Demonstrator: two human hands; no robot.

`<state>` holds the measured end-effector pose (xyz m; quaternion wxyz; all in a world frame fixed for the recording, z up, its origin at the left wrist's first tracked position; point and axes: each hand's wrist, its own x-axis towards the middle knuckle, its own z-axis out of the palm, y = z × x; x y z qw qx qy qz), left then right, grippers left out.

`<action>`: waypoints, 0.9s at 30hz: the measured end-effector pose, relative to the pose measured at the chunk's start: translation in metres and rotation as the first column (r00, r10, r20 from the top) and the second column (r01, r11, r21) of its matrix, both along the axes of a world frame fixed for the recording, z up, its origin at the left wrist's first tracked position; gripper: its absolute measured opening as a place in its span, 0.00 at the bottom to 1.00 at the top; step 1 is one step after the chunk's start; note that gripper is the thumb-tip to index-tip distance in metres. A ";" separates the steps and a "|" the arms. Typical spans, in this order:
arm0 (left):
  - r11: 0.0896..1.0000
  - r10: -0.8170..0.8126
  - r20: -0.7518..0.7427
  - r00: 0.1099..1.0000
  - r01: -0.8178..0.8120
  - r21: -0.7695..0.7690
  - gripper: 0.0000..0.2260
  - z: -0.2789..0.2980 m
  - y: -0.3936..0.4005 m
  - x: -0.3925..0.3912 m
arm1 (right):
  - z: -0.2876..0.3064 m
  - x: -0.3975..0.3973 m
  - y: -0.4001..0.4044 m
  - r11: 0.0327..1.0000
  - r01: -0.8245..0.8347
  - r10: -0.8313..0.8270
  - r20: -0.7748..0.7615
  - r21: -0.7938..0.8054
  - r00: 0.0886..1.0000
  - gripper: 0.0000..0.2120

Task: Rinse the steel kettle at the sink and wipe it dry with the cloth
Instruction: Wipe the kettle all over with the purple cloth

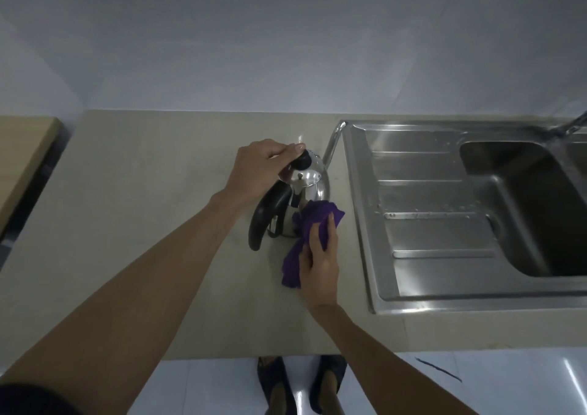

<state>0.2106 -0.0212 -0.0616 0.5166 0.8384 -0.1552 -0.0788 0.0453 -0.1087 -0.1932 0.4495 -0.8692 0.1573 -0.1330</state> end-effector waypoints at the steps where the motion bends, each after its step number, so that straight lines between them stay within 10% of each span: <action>1: 1.000 0.001 0.000 1.000 -0.001 0.002 0.08 0.002 0.000 0.001 | 0.006 0.003 -0.003 1.000 0.007 -0.007 0.029 -0.006 1.000 0.30; 6: 0.999 -0.012 0.034 0.999 0.011 0.041 0.11 -0.001 0.000 0.003 | 0.044 0.037 0.007 0.993 0.056 -0.028 0.269 -0.099 0.963 0.36; 11: 0.998 0.026 0.057 0.998 -0.029 0.055 0.14 -0.003 0.000 0.003 | 0.029 0.030 0.045 0.958 0.270 -0.276 0.058 0.092 0.959 0.31; 18: 0.996 0.037 0.045 0.998 -0.041 0.085 0.15 -0.002 0.002 0.003 | 0.037 0.046 0.024 0.672 0.479 -0.400 -0.267 0.565 0.877 0.30; 23: 0.996 0.034 0.041 0.999 -0.037 0.087 0.15 0.000 0.001 0.002 | 0.077 0.062 0.019 0.891 0.328 -0.390 0.158 0.315 0.907 0.31; 27: 0.996 0.058 0.058 0.997 -0.062 0.066 0.16 -0.004 -0.002 -0.006 | 0.060 0.066 0.028 0.875 0.375 -0.402 0.027 0.306 0.915 0.32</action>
